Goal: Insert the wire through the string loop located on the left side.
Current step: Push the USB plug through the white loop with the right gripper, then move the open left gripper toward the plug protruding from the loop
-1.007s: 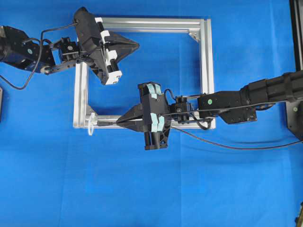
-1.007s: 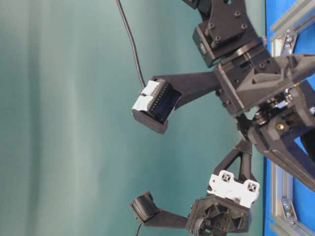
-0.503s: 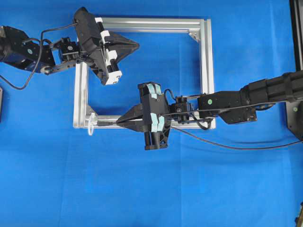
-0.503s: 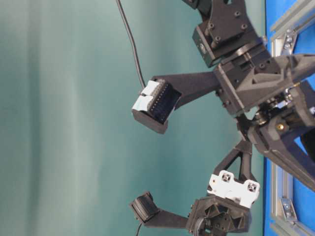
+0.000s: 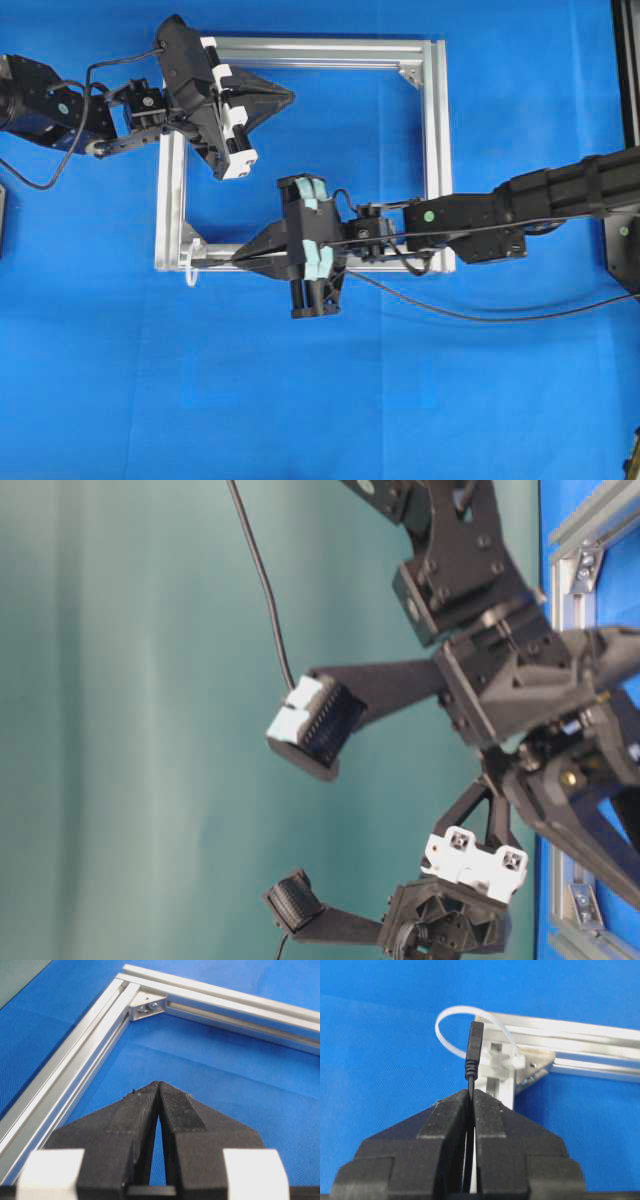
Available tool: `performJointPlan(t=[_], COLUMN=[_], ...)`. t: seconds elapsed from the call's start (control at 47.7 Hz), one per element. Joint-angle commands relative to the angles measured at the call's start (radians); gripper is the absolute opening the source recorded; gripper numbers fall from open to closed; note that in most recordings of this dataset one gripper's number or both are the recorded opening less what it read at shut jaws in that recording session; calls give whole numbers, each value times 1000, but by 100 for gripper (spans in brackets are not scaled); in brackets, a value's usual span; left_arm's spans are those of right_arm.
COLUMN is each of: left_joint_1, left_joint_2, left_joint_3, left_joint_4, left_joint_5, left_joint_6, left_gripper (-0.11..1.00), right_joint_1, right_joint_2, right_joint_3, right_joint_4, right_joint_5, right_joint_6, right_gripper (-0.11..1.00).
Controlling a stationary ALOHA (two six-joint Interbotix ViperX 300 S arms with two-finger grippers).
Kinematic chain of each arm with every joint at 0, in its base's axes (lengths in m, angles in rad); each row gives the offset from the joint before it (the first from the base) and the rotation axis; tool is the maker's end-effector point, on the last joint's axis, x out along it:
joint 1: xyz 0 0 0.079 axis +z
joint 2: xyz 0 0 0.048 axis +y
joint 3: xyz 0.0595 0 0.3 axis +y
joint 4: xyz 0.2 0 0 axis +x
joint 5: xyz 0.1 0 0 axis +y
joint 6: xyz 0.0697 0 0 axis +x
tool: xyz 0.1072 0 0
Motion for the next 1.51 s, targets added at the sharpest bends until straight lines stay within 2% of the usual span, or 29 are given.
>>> performJointPlan(t=[0.0, 0.461, 1.007, 1.195, 1.489], left_joint_1=[-2, -2, -2, 0, 15], left_joint_2=[-35, -35, -40, -81, -181], left_joint_3=[-8, -9, -3, 41, 192], left_joint_4=[3, 2, 2, 2, 2], left_joint_5=[-5, -5, -5, -5, -12], left_joint_6=[-2, -2, -2, 2, 6], left_gripper=[0, 0, 0, 0, 0], right_joint_1=[-2, -3, -5, -5, -5], right_joint_2=[-3, 75, 84, 84, 84], right_joint_3=[-46, -175, -186, -184, -186], right_joint_4=[5, 3, 2, 2, 2], right_joint_5=[9, 37, 49, 49, 49], right_joint_6=[2, 2, 2, 2, 2], right_gripper=[-10, -10, -10, -10, -10])
